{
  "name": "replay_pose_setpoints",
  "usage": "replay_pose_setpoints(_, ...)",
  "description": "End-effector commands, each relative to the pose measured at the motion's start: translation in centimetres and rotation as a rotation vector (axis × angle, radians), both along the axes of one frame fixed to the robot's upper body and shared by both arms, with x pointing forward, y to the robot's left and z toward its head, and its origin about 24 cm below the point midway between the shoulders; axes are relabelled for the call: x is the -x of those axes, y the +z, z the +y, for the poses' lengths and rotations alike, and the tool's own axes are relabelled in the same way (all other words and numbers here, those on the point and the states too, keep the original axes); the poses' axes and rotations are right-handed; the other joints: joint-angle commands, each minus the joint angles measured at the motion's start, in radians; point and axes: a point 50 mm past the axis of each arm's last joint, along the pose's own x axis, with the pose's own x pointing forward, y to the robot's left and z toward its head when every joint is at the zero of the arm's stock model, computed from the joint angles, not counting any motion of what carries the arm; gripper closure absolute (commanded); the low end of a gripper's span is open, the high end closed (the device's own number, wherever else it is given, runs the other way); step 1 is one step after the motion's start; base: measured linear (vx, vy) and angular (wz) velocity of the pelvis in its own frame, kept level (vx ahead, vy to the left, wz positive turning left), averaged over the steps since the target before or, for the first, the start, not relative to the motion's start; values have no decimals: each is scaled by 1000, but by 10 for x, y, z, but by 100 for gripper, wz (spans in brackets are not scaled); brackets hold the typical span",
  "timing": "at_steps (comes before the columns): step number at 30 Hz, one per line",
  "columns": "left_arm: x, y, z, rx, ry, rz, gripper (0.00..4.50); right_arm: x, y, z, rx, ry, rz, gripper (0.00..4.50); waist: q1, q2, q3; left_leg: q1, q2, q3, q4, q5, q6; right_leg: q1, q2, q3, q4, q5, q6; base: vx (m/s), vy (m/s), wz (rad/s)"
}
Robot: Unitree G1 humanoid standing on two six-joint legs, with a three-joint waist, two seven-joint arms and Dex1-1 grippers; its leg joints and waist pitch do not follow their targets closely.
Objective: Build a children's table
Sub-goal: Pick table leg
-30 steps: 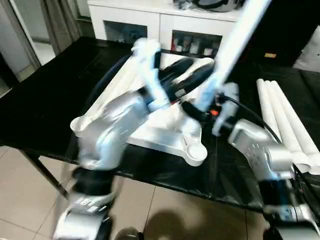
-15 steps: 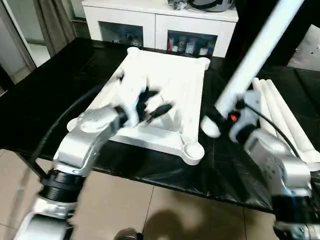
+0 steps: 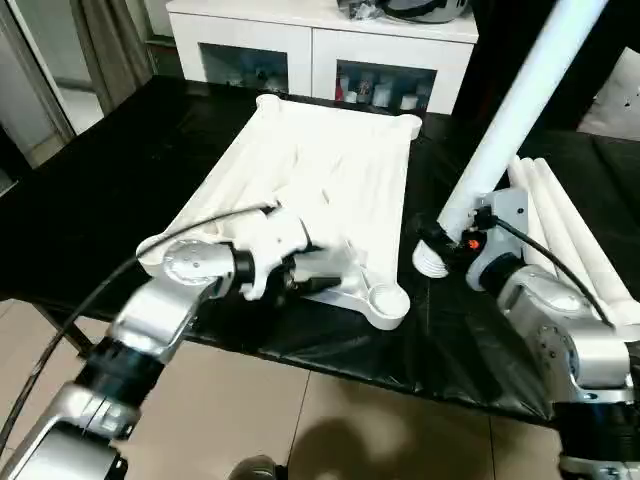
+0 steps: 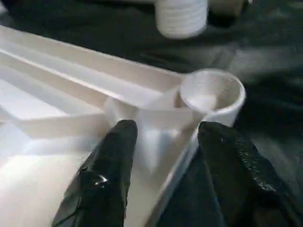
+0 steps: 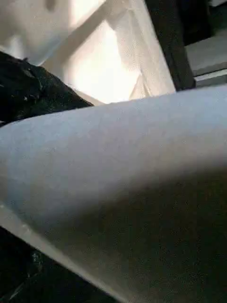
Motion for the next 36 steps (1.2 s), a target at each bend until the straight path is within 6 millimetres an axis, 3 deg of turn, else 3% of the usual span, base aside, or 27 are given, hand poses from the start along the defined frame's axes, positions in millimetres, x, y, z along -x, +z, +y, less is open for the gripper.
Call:
replay_pose_setpoints(1, -2, 2, -3, -23, -53, -10, 234, 2, 1, -2, 24, 10, -17, 259, 0, 3, -73, 26, 112, -51, -81, -136, 14, 44, -160, 87, -80, -176, -103, 0, 0, 0)
replay_pose_setpoints(2, -4, 0, -6, -31, -79, -5, 233, 3, 1, -4, 33, 23, -21, 259, 2, 8, -73, 27, 111, -52, -79, -135, 15, 44, -159, 86, -78, -164, -108, 0, 0, 0)
replay_pose_setpoints(3, -5, -1, -8, -40, -99, -1, 247, 4, 1, -4, 31, 30, -21, 259, 1, 6, -74, 27, 112, -52, -79, -136, 14, 45, -159, 86, -78, -156, -109, 0, 0, 0)
replay_pose_setpoints(4, -5, -2, -9, -47, -114, 1, 268, 5, 1, -5, 27, 34, -21, 259, 4, 18, -76, 25, 114, -55, -78, -138, 13, 46, -164, 86, -73, -140, -116, 0, 0, 0)
replay_pose_setpoints(5, -6, -3, -10, -52, -124, 2, 279, 5, 0, -5, 24, 37, -21, 259, 1, 12, -75, 25, 114, -53, -79, -142, 17, 46, -162, 86, -79, -136, -116, 0, 0, 0)
replay_pose_setpoints(7, -10, -6, -12, -70, -144, 2, 281, 7, 1, -6, 5, 45, -15, 259, 2, 23, -78, 23, 111, -55, -74, -134, 23, 51, -163, 85, -72, -102, -128, 0, 0, 0)
replay_pose_setpoints(8, -13, -8, -12, -83, -146, -2, 284, 8, 1, -7, 3, 46, -15, 259, 0, 16, -78, 23, 112, -54, -75, -131, 32, 52, -163, 85, -75, -97, -130, 0, 0, 0)
replay_pose_setpoints(9, -16, -9, -13, -98, -149, 0, 305, 10, 2, -7, -4, 48, -14, 259, 2, 31, -77, 21, 108, -55, -72, -130, 36, 50, -160, 84, -77, -103, -128, 0, 0, 0)
replay_pose_setpoints(10, -18, -11, -13, -106, -152, 1, 319, 11, 2, -7, -6, 50, -13, 259, 2, 21, -79, 24, 110, -54, -73, -142, 38, 53, -161, 84, -80, -119, -123, 0, 0, 0)
replay_pose_setpoints(11, -20, -12, -13, -110, -157, 10, 324, 12, 2, -8, -6, 51, -14, 259, 3, 30, -76, 22, 106, -53, -71, -144, 43, 52, -161, 84, -87, -142, -116, 0, 0, 0)
replay_pose_setpoints(12, -20, -14, -13, -116, -167, 26, 324, 14, 3, -8, -6, 52, -14, 259, 3, 25, -77, 20, 107, -54, -71, -141, 45, 57, -163, 84, -83, -143, -115, 0, 0, 0)
replay_pose_setpoints(14, -21, -18, -13, -136, -178, 38, 345, 15, 2, -9, -5, 52, -13, 259, 3, 37, -78, 19, 109, -55, -71, -127, 58, 52, -160, 82, -85, -161, -106, 0, 0, 0)
replay_pose_setpoints(17, -23, -25, -12, -169, -181, 45, 369, 18, 3, -11, -6, 50, -13, 259, -1, 45, -76, 18, 108, -56, -70, -139, 63, 51, -159, 81, -90, -175, -102, 0, 0, 0)
replay_pose_setpoints(23, -26, -32, -7, -213, -193, 78, 421, 20, 3, -11, -10, 54, -6, 259, -1, 46, -72, 20, 109, -56, -74, -149, 65, 50, -159, 81, -96, -226, -93, 0, 0, 0)
replay_pose_setpoints(26, -30, -30, -7, -185, -158, 96, 423, 20, 4, -11, -9, 56, -3, 259, -2, 47, -70, 22, 111, -57, -76, -166, 62, 48, -161, 82, -97, -236, -102, 0, 0, 0)
replay_pose_setpoints(27, -31, -30, -7, -178, -151, 99, 386, 20, 4, -11, -9, 56, -3, 259, -2, 44, -70, 22, 111, -57, -76, -167, 60, 49, -163, 82, -96, -237, -104, 0, 0, 0)
replay_pose_setpoints(31, -34, -25, -7, -103, -113, 128, 370, 20, 4, -9, -12, 61, -3, 259, -2, 44, -68, 23, 108, -55, -76, -170, 59, 48, -163, 82, -100, -274, -103, 0, 0, 0)
replay_pose_setpoints(32, -35, -23, -7, -76, -102, 128, 338, 20, 5, -9, -16, 61, -3, 259, -2, 45, -69, 22, 109, -56, -76, -168, 61, 47, -164, 82, -101, -276, -102, 0, 0, 0)
replay_pose_setpoints(34, -38, -12, -10, 61, -65, 129, 338, 21, 6, -8, -35, 52, -1, 259, -2, 45, -70, 23, 112, -56, -76, -165, 61, 47, -166, 83, -100, -264, -106, 0, 0, 0)
replay_pose_setpoints(35, -39, -2, -11, 173, -31, 117, 336, 22, 6, -7, -51, 42, 1, 259, -2, 38, -71, 23, 119, -58, -78, -155, 57, 48, -168, 83, -88, -220, -137, 0, 0, 0)
replay_pose_setpoints(36, -39, 3, -10, 220, -8, 89, 309, 22, 7, -6, -55, 38, -1, 259, -1, 42, -71, 20, 120, -59, -77, -150, 61, 46, -170, 83, -86, -205, -146, 0, 0, 0)
